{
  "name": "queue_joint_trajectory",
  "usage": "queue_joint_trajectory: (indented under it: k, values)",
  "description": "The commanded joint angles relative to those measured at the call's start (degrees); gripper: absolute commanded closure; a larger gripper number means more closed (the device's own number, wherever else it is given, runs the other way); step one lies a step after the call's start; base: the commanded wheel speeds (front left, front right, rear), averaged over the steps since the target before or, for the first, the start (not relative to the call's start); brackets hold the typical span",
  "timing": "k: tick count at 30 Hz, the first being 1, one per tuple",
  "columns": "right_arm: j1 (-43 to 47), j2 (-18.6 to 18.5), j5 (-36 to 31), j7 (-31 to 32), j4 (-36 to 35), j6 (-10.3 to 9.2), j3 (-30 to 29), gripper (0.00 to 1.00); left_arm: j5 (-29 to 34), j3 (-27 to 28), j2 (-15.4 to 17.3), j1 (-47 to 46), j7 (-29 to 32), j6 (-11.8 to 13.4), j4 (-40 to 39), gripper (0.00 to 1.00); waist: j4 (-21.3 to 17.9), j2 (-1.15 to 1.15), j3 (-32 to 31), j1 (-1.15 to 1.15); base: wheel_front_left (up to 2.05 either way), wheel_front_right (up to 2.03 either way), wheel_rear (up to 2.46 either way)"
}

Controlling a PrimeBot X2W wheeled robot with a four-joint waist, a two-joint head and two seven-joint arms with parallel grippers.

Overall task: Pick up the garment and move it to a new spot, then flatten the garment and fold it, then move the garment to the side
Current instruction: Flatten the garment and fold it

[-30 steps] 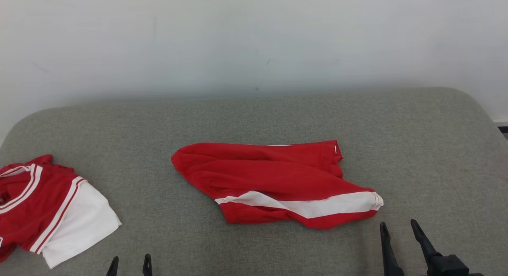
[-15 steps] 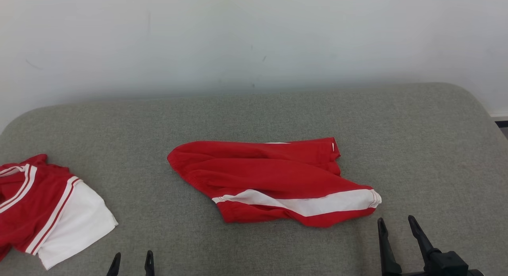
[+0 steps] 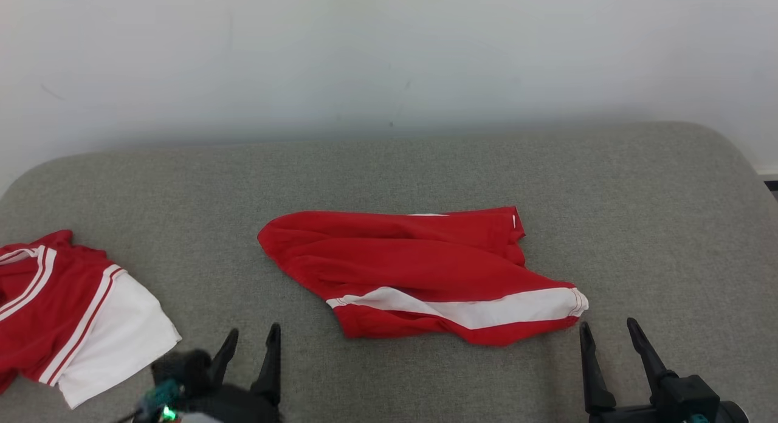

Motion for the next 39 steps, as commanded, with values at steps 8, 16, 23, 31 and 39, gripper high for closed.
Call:
queue_joint_trajectory:
  k: [8, 16, 23, 31, 39]
  values:
    - [-2.3, 0.1, 1.1, 0.0, 0.2, -0.13, 2.1, 0.00, -8.2, -4.8, -0.1, -13.7, 14.1, 2.6, 8.9, 0.00, -3.1, 0.00, 2.0, 0.00, 0.00, 0.00, 0.00]
    - [-3.2, 0.1, 1.7, 0.0, 0.0, -0.13, 2.5, 0.00, -10.8, -6.6, -0.1, -18.7, 17.9, 5.7, 15.0, 0.00, -6.3, 0.00, 3.4, 0.00, 0.00, 0.00, 0.00]
    - [-3.7, 0.1, 2.0, 0.0, -0.1, -0.13, 2.9, 0.00, -12.4, -7.5, -0.1, -20.4, 19.4, 8.5, 18.4, 0.00, -7.8, 0.00, 4.3, 0.00, 0.00, 0.00, 0.00]
    - [-3.9, 0.1, 1.3, 0.0, -0.6, -0.13, 2.4, 0.00, -14.1, -9.0, -0.1, -21.1, 21.2, 8.8, 19.5, 0.70, -7.5, 0.00, 4.7, 0.00, 0.00, 0.00, 0.00]
    - [-9.7, -1.2, -2.0, 10.0, 2.3, -0.13, 4.9, 0.00, -12.0, -10.6, 0.8, -20.8, 18.5, 9.0, 17.4, 1.00, -5.4, 0.00, 6.5, 0.00, 0.00, 0.00, 0.00]
